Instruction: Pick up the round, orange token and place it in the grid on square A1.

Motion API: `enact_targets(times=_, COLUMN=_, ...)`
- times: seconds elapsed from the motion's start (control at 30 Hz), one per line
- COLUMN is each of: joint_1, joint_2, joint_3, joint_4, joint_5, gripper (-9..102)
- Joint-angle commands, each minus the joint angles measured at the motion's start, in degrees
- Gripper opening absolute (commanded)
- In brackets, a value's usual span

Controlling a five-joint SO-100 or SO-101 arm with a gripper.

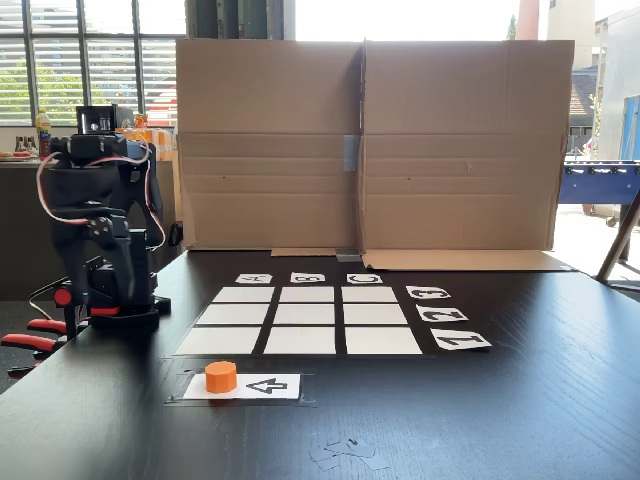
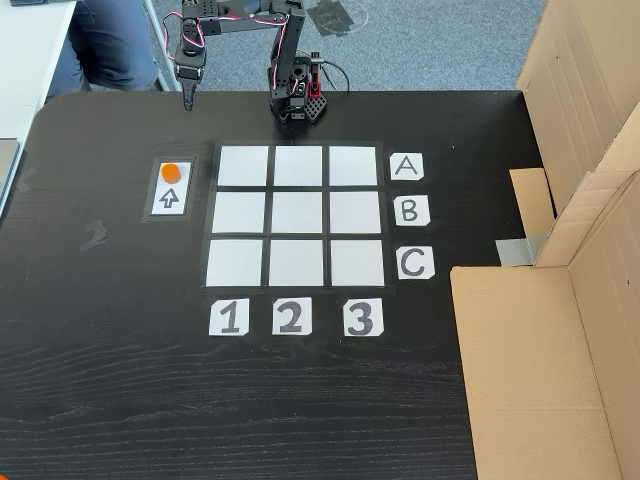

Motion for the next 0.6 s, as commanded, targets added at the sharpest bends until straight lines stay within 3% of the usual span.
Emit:
enact_targets(times=0.0, joint_1=-4.75, joint_2=-2.9, joint_3=-5.45, joint_4=-0.09, joint_5=2.81, gripper=25)
enact_targets(times=0.57, joint_1=-13.27, joint_2=-18.72, joint_3=-20.92, joint_4=-0.62, joint_5=7.65, gripper=31)
